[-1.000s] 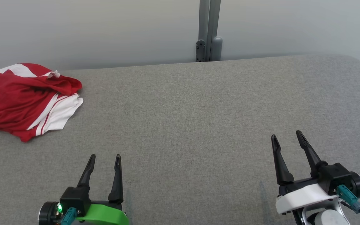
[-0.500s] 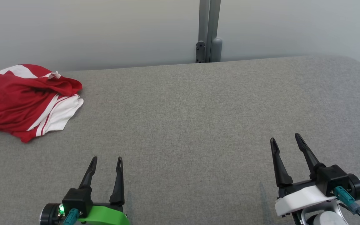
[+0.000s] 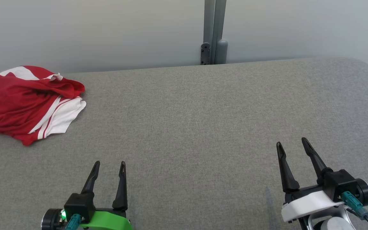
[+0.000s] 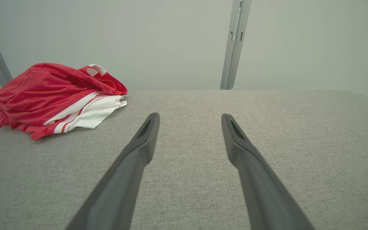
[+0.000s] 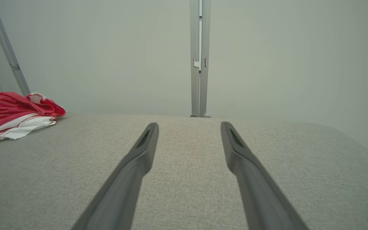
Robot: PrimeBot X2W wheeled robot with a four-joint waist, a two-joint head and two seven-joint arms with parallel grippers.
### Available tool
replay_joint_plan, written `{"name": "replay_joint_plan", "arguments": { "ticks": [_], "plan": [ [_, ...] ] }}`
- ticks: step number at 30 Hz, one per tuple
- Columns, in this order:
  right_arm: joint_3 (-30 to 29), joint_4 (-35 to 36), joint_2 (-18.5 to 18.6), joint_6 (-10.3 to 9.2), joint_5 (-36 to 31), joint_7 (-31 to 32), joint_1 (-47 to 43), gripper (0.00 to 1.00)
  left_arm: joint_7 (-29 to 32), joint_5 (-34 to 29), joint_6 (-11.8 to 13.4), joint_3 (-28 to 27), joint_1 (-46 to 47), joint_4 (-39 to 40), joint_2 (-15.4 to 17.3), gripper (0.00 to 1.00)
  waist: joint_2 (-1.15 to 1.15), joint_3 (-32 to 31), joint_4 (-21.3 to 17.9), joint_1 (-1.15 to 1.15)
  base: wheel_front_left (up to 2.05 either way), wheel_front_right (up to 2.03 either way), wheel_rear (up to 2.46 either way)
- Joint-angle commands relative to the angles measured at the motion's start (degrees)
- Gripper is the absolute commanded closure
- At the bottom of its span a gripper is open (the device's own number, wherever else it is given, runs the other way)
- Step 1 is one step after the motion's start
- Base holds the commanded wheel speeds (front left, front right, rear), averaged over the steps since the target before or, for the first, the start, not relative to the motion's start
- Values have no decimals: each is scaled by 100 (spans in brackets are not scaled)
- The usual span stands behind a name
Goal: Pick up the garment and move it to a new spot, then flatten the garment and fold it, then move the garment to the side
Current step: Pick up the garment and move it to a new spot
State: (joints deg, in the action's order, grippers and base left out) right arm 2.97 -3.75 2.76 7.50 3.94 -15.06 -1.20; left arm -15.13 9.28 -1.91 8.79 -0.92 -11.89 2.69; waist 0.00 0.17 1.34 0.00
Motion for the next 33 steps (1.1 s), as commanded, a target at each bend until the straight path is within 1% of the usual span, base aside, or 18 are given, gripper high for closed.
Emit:
{"name": "replay_joint_plan", "arguments": {
  "ticks": [1,7,13,18,29,33],
  "plan": [
    [-5,20,22,-2,40,-18,-72,0,-5,-28,39,-6,-85,-5,36,0,0,2,5,0,0,0,0],
    [-49,26,22,-2,28,-19,-75,0,-4,-42,16,18,-45,-13,36,0,0,15,84,0,0,0,0],
    [-32,64,21,-2,67,-18,-66,0,-5,-87,31,-5,31,23,35,0,0,57,425,0,0,0,0],
    [-21,90,20,-2,78,-18,-48,0,-5,-117,31,-30,75,58,33,0,0,106,909,0,0,0,0],
    [-13,103,21,-2,31,-18,39,0,-4,-61,33,-55,152,101,32,0,0,230,2151,0,0,0,0],
    [17,103,22,-2,-9,-18,83,0,-4,-10,56,-45,167,128,30,0,0,313,2508,0,0,0,0]
  ]
}}
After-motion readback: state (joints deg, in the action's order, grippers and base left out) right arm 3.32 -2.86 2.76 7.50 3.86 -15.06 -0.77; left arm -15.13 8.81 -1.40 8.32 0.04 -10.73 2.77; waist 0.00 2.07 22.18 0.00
